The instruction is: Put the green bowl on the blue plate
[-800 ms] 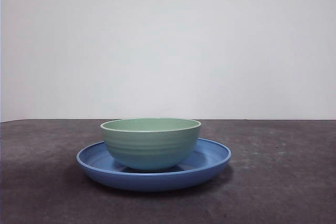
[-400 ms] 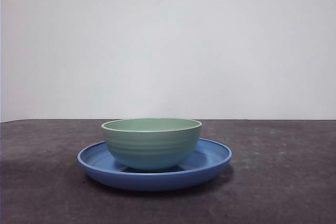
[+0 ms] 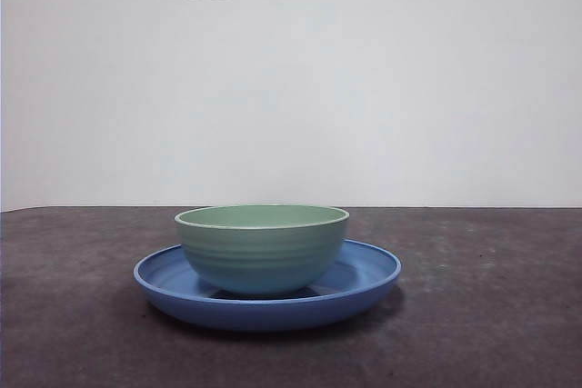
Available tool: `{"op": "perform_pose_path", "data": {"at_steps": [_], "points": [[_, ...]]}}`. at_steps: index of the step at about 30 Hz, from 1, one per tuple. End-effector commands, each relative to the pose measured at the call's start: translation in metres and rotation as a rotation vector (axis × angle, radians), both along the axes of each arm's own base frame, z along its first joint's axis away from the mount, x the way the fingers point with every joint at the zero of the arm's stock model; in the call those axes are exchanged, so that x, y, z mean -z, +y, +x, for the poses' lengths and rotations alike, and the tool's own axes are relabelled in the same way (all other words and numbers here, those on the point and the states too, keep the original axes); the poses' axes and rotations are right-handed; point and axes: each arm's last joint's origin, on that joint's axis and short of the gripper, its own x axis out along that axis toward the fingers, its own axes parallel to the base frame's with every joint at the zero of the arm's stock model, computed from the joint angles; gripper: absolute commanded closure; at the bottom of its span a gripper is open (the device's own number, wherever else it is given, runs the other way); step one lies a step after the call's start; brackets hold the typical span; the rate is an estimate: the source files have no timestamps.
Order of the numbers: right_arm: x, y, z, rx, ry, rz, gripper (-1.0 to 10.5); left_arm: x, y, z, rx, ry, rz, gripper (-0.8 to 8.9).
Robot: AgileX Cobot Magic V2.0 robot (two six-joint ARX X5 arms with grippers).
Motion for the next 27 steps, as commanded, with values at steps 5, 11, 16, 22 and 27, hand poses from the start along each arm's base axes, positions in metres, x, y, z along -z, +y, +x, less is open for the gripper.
{"op": "perform_pose_path", "data": {"at_steps": [5,11,16,22,27], "points": [[-0.003,0.001,0.001,-0.012,-0.017,0.001,9.2,0.016,0.008,-0.001,-0.16,-0.041,-0.018,7.89],[-0.003,0.001,0.001,-0.012,-0.017,0.001,9.2,0.03,0.009,0.001,-0.169,-0.026,-0.018,7.89],[-0.003,0.001,0.001,-0.012,-0.017,0.001,9.2,0.032,0.01,0.001,-0.204,-0.031,-0.015,7.89],[-0.003,0.001,0.001,-0.012,-0.017,0.001,9.2,0.032,0.011,0.001,-0.212,-0.032,-0.01,7.89],[-0.003,0.001,0.001,-0.012,-0.017,0.001,9.2,0.032,0.011,0.001,-0.212,-0.033,-0.01,7.89]]}}
